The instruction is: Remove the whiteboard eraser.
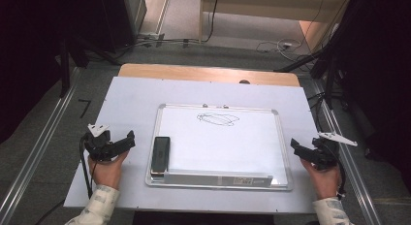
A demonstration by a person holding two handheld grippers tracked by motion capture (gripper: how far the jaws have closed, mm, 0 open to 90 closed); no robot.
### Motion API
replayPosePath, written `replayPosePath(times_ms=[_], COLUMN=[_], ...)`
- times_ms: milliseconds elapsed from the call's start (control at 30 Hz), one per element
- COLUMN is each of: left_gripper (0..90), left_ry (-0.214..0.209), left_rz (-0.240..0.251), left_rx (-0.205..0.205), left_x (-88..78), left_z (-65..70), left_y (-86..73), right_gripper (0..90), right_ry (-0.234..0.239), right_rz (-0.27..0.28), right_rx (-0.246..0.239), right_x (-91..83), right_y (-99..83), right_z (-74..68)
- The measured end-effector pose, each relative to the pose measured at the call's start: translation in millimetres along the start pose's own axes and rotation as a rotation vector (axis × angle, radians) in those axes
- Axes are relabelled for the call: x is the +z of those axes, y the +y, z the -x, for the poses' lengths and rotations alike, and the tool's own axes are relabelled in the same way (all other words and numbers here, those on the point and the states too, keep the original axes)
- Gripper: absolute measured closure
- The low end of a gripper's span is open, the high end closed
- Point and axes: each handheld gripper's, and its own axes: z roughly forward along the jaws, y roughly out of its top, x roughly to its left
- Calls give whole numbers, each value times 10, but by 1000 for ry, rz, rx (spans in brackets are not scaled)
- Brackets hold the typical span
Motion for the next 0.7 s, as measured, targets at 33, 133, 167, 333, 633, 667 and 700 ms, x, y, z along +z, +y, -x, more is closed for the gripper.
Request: replayPosePath(times_ms=[33, 133, 167, 333, 633, 667, 700], left_gripper=[61, 62, 62, 61, 62, 62, 62], left_ry=[-1, 0, 0, -14, -9, -14, -17], left_rz=[-3, 9, 9, 27, 19, 18, 13], left_rx=[-4, -9, -9, -6, 34, 33, 41], left_x=[2, -21, -21, -63, -64, -60, -56], left_z=[4, 20, 20, 71, 200, 215, 238], left_y=[-2, -5, -5, -9, -24, -28, -32], right_gripper=[134, 128, 129, 129, 128, 128, 128], right_ry=[-5, -12, -12, -20, -23, -23, -22], right_rz=[-9, -17, -15, -20, -26, -26, -27], right_rx=[-4, -9, -14, -17, -22, -22, -21], right_x=[11, 25, 26, 27, 31, 31, 30], right_y=[-4, -11, -11, -12, -15, -15, -15], right_z=[9, 13, 11, -4, -16, -15, -16])
